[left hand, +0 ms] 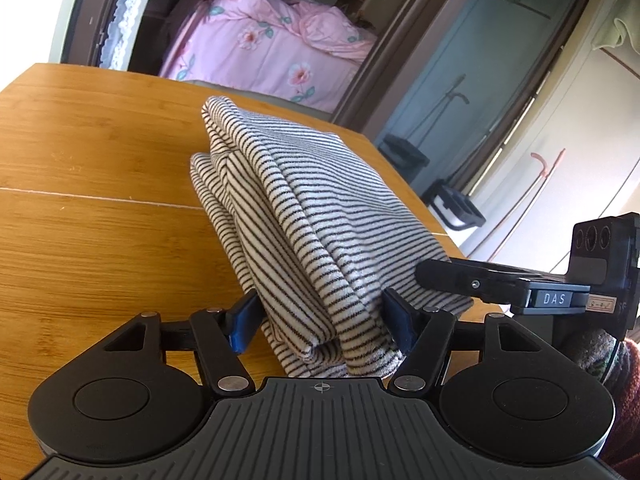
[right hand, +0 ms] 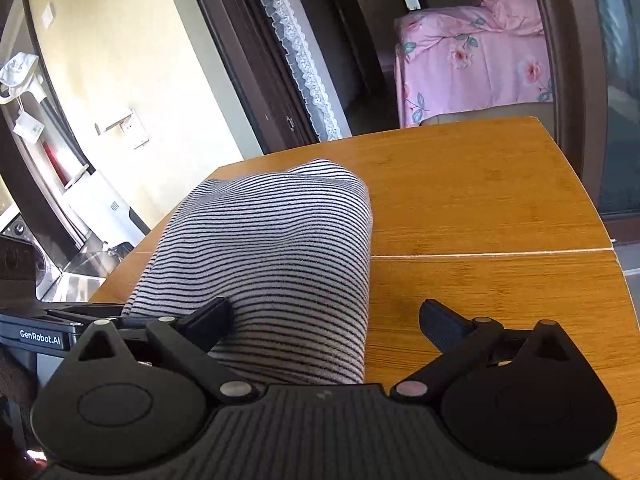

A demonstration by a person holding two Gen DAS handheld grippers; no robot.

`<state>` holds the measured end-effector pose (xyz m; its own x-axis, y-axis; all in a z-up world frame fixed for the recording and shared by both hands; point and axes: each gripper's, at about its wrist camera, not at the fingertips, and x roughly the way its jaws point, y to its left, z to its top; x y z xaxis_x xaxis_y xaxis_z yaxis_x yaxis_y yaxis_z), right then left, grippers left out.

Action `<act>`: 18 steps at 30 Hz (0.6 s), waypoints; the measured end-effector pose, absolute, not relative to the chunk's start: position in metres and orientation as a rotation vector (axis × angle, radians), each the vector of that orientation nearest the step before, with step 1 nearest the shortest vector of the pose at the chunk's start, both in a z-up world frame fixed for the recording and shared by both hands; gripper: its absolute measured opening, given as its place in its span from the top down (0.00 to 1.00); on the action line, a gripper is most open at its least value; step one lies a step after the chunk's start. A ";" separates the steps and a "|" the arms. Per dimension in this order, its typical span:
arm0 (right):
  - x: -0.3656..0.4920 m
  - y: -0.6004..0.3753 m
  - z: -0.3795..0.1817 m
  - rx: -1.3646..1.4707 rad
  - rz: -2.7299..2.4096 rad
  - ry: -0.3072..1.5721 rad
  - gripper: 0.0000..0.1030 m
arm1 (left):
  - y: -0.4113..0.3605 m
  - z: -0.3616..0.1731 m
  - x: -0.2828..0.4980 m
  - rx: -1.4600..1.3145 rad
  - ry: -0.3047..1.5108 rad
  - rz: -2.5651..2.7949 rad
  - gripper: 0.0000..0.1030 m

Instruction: Fold clothes

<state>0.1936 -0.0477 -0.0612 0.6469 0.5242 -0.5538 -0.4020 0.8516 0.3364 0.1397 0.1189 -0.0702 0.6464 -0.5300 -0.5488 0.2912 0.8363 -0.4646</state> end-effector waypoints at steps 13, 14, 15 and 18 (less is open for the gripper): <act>0.270 0.043 -0.063 0.124 0.652 0.681 0.19 | 0.167 -0.073 0.164 -0.357 0.697 -0.361 0.34; 0.278 0.052 -0.064 0.124 0.662 0.678 0.18 | 0.175 -0.073 0.169 -0.358 0.691 -0.340 0.33; 0.287 0.061 -0.065 0.124 0.671 0.673 0.16 | 0.184 -0.074 0.173 -0.360 0.684 -0.316 0.32; 0.316 0.092 -0.067 0.129 0.695 0.668 0.14 | 0.212 -0.078 0.189 -0.379 0.658 -0.254 0.27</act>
